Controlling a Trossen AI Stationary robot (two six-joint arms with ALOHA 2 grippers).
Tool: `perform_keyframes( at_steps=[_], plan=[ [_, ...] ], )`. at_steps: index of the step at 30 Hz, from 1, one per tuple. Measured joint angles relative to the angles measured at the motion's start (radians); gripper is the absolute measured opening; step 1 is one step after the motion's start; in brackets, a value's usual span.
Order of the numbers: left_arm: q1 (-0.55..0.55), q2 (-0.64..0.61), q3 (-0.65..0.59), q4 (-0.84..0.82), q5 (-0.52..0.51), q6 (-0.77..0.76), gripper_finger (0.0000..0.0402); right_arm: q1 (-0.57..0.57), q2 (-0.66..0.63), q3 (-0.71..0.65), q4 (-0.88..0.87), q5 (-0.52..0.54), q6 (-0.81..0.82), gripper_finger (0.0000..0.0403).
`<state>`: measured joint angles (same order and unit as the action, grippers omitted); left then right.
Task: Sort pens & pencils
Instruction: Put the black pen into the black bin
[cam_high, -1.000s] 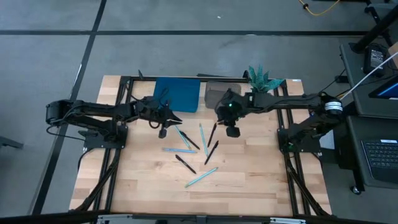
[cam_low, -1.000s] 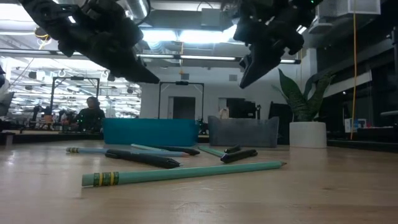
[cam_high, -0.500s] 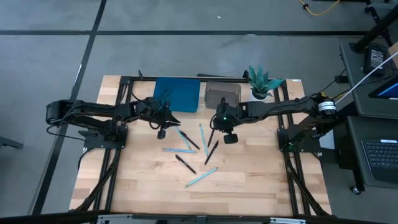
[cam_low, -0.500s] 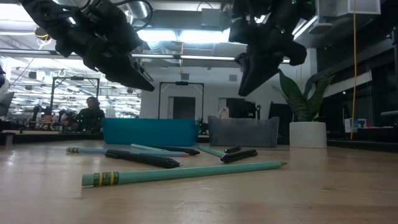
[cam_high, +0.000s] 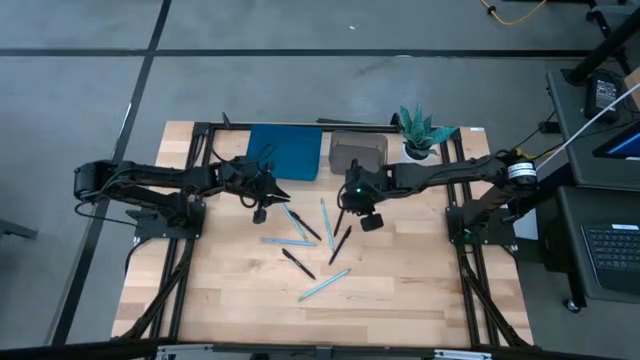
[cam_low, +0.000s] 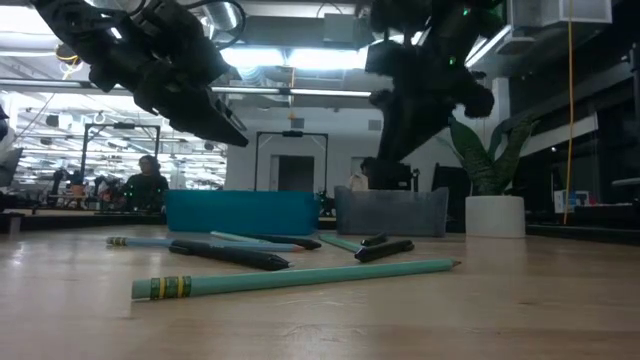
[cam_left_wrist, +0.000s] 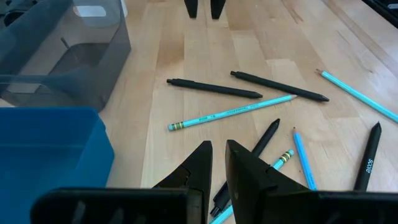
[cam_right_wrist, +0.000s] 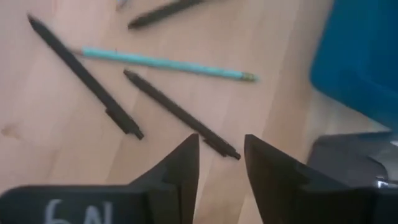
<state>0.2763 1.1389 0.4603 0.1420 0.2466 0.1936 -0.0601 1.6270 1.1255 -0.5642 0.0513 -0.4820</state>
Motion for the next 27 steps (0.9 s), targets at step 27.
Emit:
perform_keyframes(
  at_steps=[27],
  plan=[
    [0.0,0.0,0.0,-0.017,0.001,0.0,0.0041,0.084,0.292,0.127,-0.034,0.148,-0.388,0.0124]
  ],
)
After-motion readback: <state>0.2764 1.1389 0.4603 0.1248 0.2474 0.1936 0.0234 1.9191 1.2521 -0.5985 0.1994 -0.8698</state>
